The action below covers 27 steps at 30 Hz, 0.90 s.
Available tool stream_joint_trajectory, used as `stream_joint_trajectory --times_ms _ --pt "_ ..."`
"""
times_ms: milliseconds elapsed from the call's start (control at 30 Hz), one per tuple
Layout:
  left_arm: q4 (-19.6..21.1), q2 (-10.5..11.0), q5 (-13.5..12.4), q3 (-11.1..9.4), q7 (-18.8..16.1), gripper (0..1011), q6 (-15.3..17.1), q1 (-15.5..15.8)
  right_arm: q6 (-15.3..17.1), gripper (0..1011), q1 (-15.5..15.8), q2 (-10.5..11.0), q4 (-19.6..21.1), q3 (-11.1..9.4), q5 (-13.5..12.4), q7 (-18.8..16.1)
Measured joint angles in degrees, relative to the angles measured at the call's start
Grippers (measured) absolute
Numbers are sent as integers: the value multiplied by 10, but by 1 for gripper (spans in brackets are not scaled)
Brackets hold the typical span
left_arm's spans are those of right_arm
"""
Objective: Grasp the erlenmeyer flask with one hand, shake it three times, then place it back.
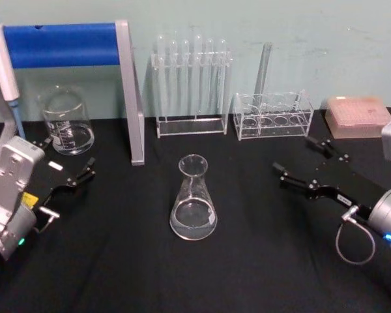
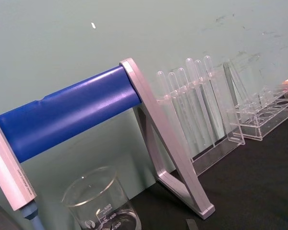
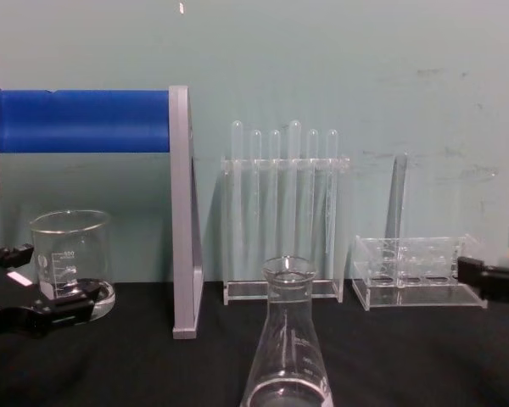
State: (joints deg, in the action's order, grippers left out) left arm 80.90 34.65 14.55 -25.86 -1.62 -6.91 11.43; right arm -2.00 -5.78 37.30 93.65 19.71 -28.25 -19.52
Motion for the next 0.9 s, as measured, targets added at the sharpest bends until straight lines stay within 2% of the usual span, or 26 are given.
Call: stream_joint_trajectory --times_ms 500,733,900 --pt "0 0 0 0 0 1001 0 0 -19 1000 -49 -29 -49 38 1 -129" --pt "0 0 0 0 0 1001 0 0 -22 1000 -73 -45 -73 56 7 -163" --pt "0 0 0 0 0 1001 0 0 -21 1000 -93 -60 -95 68 10 -174"
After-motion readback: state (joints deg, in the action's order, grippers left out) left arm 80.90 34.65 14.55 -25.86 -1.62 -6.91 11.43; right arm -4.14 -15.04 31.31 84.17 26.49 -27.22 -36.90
